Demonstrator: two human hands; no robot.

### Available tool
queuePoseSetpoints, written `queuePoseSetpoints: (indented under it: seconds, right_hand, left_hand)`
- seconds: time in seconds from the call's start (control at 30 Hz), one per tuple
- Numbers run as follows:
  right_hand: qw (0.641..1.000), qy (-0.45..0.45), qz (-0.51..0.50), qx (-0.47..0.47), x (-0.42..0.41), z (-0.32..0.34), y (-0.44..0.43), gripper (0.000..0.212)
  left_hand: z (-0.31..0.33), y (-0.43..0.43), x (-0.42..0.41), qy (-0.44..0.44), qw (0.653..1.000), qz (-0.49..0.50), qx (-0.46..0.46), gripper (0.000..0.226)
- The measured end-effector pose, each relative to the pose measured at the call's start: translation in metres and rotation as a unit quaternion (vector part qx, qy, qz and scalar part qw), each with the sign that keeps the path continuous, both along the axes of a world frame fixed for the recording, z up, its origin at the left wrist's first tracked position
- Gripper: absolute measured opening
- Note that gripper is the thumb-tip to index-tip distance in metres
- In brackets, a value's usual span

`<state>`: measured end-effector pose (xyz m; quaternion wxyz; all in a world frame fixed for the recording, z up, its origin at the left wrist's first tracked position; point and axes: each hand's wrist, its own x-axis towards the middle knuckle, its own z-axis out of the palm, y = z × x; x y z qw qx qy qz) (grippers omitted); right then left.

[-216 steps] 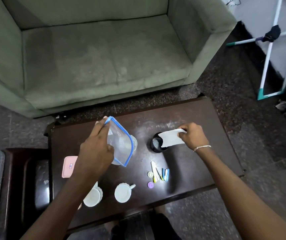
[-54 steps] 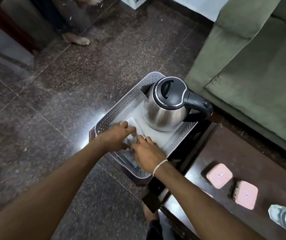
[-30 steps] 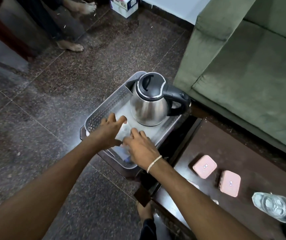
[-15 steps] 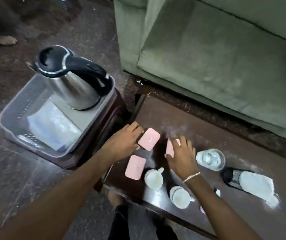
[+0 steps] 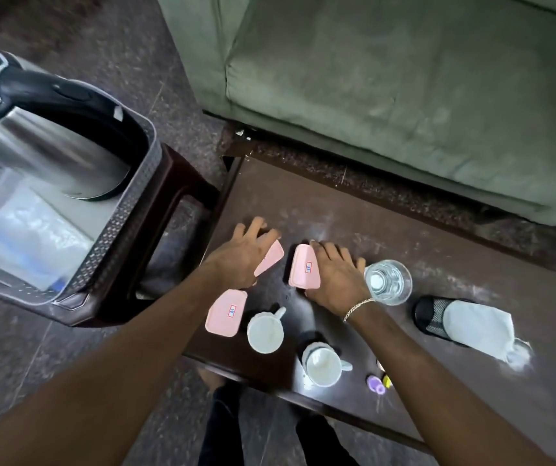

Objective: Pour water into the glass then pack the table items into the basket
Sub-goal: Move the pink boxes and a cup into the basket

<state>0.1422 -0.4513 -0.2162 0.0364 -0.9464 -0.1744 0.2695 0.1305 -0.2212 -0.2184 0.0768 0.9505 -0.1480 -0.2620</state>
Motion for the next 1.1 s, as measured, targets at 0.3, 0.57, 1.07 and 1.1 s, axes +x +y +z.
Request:
queuePoseSetpoints:
  seconds: [0.3,0.57,1.07,1.1]
  right_hand:
    - [1.0,-0.013,-0.023,0.01,-0.005,0.01,0.007,0.1]
    - [0.991,-0.075,-0.037,0.102,-0.017,0.074,0.079,0.106]
    - [0.969,-0.111,0.011,0.22,-0.077,0.125,0.339,0.089]
    - [0.973,-0.109,0.016,0.201,-0.081,0.118,0.351,0.086]
  left_hand:
    - [-0.001,0.018,-0.012,0.027,0.965,0.188,-0.181,0.069]
    - [0.081,0.091,-0.035,-0.108,0.846,0.379,-0.359,0.057]
    - [0.107,0.363,-0.11,0.002,0.828,0.504,-0.246,0.039]
    - [0.101,0.365,-0.107,0.013,0.84,0.49,-0.234,0.04]
